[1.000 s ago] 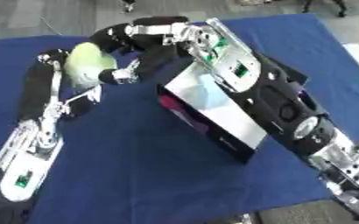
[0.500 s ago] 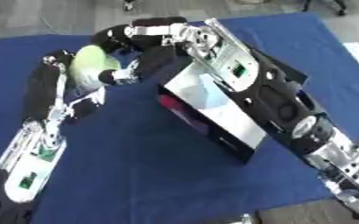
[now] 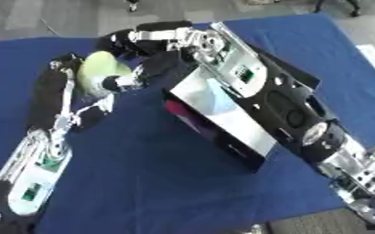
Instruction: Pick up the objects with one hand, pass them to the other hand, and then place them into the box on the other side of the table.
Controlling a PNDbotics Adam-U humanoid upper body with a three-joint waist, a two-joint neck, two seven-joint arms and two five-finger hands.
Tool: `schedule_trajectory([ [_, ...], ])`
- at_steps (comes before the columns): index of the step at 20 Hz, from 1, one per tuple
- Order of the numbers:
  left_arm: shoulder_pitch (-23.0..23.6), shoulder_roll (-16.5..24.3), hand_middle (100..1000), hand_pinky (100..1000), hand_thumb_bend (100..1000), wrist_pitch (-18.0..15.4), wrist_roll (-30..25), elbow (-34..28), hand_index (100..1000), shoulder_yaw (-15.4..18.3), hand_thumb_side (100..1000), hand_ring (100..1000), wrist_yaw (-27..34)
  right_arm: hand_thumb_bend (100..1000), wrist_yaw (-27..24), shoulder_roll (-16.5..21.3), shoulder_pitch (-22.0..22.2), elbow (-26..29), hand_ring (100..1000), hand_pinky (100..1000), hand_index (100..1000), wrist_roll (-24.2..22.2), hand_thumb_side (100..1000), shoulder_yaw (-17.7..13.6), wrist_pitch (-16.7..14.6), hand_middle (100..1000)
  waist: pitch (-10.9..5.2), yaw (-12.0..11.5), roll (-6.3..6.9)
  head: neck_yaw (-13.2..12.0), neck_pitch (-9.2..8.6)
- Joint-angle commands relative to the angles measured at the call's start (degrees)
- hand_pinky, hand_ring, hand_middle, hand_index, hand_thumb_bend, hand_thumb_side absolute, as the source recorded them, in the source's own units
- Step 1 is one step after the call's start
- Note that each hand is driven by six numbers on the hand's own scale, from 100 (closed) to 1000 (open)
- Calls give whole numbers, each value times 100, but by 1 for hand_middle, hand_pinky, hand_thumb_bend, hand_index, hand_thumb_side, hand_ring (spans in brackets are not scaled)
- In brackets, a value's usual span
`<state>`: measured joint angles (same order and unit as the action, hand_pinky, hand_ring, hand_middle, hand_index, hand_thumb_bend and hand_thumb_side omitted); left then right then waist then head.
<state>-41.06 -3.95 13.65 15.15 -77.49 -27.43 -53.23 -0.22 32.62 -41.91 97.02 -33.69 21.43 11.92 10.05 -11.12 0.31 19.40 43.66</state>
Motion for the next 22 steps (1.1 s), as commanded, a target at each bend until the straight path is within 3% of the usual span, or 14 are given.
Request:
schedule_trajectory([
  [1,-136,-70,542,765,100,-42,99,-128,584,-10,100,706,-35,306,61,61,-126,7,1000,1000,1000,-11,431,-23,-42,940,-7,-8,-70,19,-76],
  [13,-158,-121,542,764,100,-106,221,-172,590,-91,100,706,19,287,139,87,-216,-193,1000,1000,994,34,414,31,-63,911,-1,-36,-77,60,-88],
  [17,-155,-134,541,763,100,-126,228,-178,597,-126,100,705,23,213,76,67,-215,-237,980,1000,882,188,256,19,173,789,10,-35,-79,46,-90],
  [20,-148,-138,539,761,100,-128,268,-191,598,-135,100,704,33,166,39,65,-211,-235,938,990,852,328,143,15,358,730,14,-31,-77,48,-93],
  [22,-146,-138,539,761,100,-126,296,-188,598,-141,100,704,48,166,23,65,-210,-218,938,990,852,383,143,23,425,730,14,-30,-77,48,-94],
])
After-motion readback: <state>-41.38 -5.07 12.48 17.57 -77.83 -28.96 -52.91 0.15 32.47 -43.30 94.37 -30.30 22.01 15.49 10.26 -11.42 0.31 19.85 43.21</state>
